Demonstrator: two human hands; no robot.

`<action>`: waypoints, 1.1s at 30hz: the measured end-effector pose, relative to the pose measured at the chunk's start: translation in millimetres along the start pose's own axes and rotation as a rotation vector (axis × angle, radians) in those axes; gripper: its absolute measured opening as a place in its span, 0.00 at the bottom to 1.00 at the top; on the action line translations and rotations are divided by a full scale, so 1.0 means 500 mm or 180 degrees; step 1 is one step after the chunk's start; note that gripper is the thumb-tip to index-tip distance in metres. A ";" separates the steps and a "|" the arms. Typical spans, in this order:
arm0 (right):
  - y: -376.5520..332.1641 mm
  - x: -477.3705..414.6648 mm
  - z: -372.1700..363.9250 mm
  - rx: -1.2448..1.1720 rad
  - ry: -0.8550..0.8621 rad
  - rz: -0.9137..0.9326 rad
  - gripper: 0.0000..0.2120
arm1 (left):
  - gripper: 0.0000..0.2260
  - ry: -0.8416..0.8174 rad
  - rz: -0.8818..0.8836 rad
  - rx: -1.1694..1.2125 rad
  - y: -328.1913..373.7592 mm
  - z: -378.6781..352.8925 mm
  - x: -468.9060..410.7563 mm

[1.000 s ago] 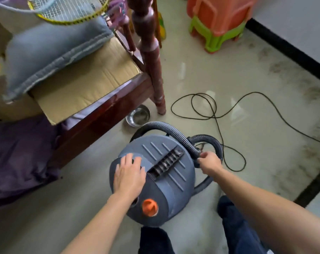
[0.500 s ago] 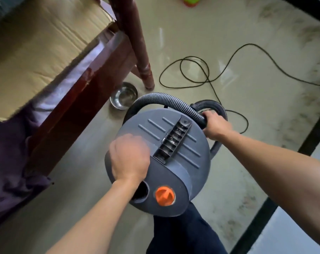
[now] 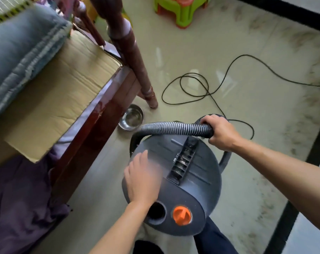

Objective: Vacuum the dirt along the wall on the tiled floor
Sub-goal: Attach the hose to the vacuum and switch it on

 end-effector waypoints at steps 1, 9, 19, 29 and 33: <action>-0.031 0.000 0.016 0.0033 -0.0013 0.0088 0.22 | 0.29 -0.0130 0.0191 0.0271 -0.005 0.015 -0.012; -0.223 0.140 0.006 0.0356 0.0423 0.0162 0.23 | 0.25 -0.0980 -0.1083 0.0076 -0.043 0.120 -0.108; -0.386 0.230 -0.109 -0.4927 0.2826 -0.2269 0.14 | 0.12 -0.1402 -0.1959 0.0784 -0.218 0.183 0.046; -0.398 0.389 -0.131 -0.5180 0.2493 -0.1901 0.07 | 0.24 -0.2273 -0.2975 -0.0885 -0.243 0.107 0.164; -0.352 0.504 -0.141 -0.4481 0.2974 -0.2285 0.03 | 0.35 -0.2851 -0.2780 -0.1434 -0.203 0.084 0.188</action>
Point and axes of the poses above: each hand's wrist, its own x-axis away from the middle knuckle, its own z-axis out of the back of the hand, y = z × x, the point moved 3 cm from there along -x, towards the middle knuckle, and after that the axes turned 13 degrees about z, right-handed, at the moved point
